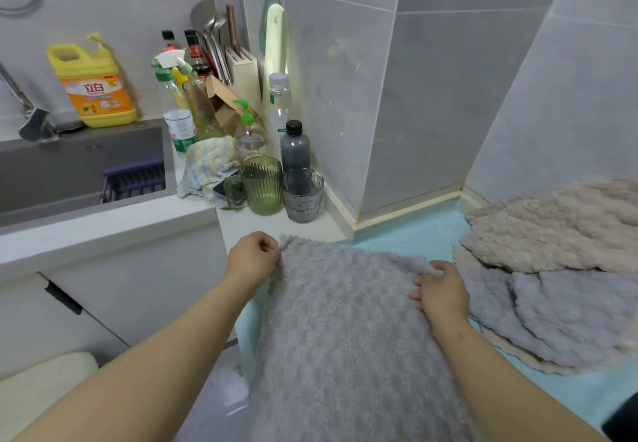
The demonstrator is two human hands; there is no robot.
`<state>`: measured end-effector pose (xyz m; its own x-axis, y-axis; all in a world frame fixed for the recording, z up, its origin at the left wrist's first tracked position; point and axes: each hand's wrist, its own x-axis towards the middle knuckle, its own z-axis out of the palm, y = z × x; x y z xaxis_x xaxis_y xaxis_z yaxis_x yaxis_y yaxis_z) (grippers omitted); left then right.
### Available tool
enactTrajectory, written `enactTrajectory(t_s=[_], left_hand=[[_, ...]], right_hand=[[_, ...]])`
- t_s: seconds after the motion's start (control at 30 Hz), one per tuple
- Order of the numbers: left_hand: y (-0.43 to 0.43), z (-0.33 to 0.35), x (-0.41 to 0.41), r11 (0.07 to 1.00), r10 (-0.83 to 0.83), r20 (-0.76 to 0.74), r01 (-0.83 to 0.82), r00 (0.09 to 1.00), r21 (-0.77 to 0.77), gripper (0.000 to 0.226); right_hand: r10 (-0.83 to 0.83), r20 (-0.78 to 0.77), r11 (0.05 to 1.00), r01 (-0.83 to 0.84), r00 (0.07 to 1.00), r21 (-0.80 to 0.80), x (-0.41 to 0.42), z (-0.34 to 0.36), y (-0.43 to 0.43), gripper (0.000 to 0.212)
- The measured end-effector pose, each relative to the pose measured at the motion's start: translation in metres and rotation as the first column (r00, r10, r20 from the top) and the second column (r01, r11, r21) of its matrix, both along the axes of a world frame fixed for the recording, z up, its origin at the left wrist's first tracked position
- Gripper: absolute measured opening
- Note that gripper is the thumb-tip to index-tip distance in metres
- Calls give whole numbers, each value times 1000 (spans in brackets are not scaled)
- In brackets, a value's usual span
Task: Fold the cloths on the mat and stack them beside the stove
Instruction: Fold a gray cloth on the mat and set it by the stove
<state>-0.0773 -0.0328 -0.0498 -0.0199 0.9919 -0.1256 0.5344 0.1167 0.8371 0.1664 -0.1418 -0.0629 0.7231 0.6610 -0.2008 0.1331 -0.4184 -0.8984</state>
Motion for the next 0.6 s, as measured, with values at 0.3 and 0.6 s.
enactTrajectory(t_s=[0.3,0.6], left_hand=[[-69,-30,8,923,-226,-365,318,903,215,29],[-145,-69,-22,672,-546,-440,686,713,279,22]], right_hand=[[316,317,949,-304,894,-89,-17,-9,-53,33],[633,474,766,-580,611,-276,-29,-34,-135,16]])
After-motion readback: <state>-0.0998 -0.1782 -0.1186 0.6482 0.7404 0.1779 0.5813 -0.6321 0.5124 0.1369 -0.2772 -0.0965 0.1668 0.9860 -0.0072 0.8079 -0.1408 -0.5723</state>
